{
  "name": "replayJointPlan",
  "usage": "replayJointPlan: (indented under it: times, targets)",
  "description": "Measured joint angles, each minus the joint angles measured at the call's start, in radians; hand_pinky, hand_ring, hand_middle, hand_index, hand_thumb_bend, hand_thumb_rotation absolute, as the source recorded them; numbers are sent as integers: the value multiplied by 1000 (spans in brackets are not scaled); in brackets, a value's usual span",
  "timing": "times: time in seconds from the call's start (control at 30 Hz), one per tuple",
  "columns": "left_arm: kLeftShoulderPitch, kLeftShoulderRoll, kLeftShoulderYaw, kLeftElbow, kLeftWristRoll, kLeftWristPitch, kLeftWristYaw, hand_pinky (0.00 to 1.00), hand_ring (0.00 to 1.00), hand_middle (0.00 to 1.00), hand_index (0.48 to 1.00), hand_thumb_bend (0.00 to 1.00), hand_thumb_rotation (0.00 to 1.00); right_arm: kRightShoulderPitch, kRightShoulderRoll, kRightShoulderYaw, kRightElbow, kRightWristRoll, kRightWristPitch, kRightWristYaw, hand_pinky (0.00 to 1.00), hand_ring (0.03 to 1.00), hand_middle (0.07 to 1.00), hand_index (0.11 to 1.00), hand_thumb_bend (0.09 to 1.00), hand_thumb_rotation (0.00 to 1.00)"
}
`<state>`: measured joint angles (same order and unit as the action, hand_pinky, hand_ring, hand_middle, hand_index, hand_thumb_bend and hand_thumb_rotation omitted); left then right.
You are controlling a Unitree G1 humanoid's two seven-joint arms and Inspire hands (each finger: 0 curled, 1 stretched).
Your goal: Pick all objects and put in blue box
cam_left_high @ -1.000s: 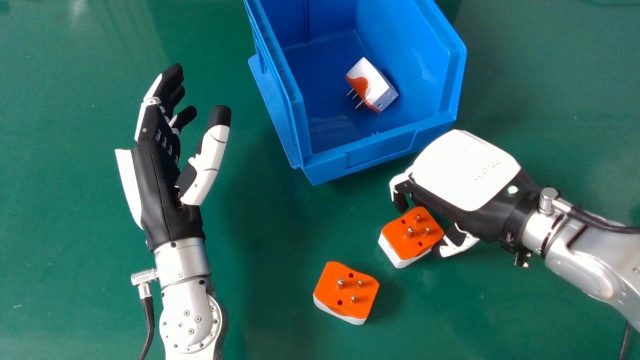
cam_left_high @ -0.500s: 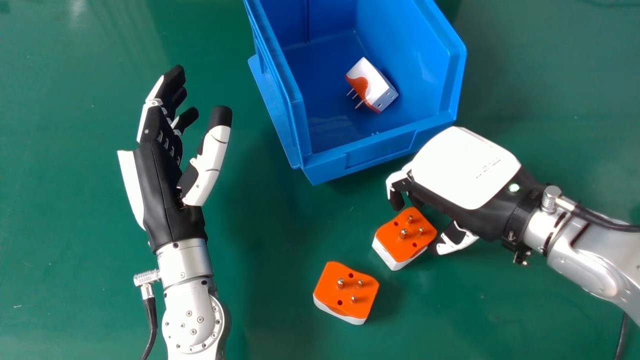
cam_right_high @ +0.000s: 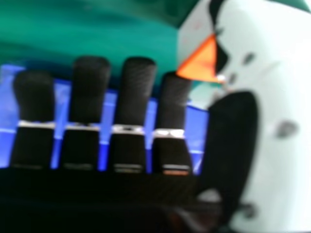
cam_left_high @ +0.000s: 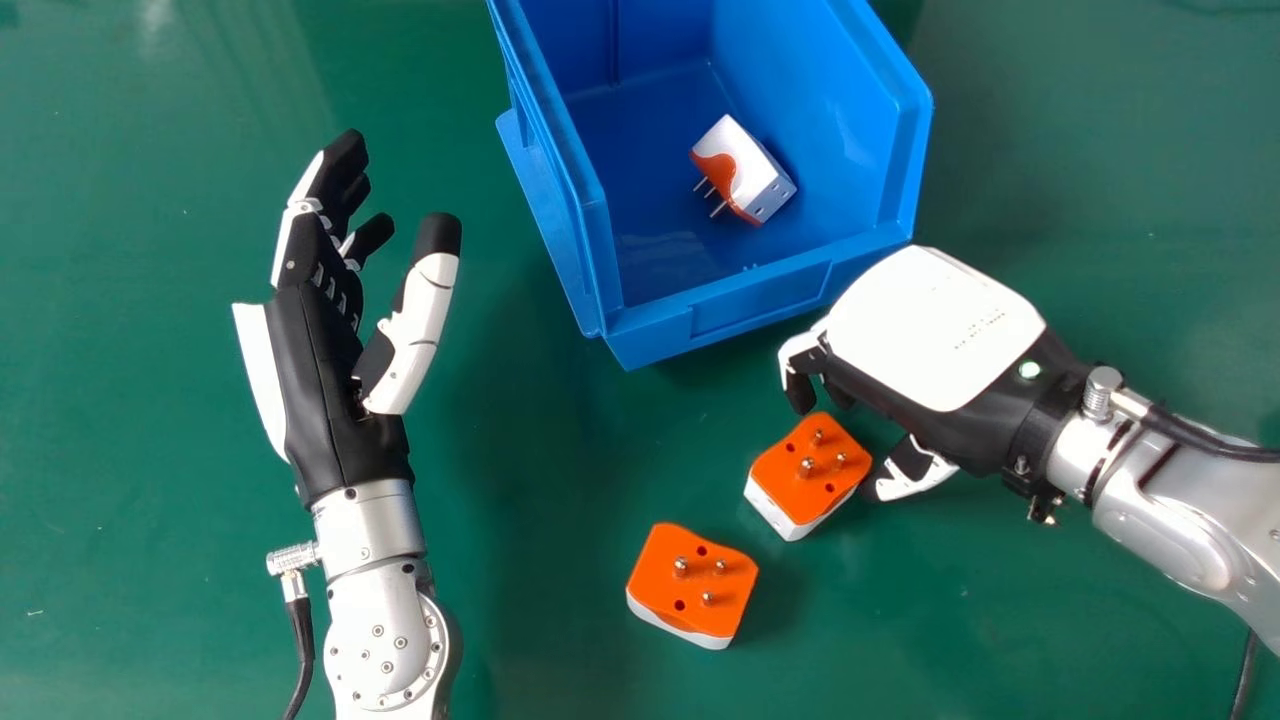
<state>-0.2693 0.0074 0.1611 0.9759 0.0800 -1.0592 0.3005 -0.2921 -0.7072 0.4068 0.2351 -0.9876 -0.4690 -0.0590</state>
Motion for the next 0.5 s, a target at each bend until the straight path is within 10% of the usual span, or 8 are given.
replayJointPlan:
  times: [0.5]
  targets:
    - [0,-10,0,8,-1,-12,0,814,877,869,811,709,510,25,0,2,-17,19,-3,58,242,363,460,538,515,0]
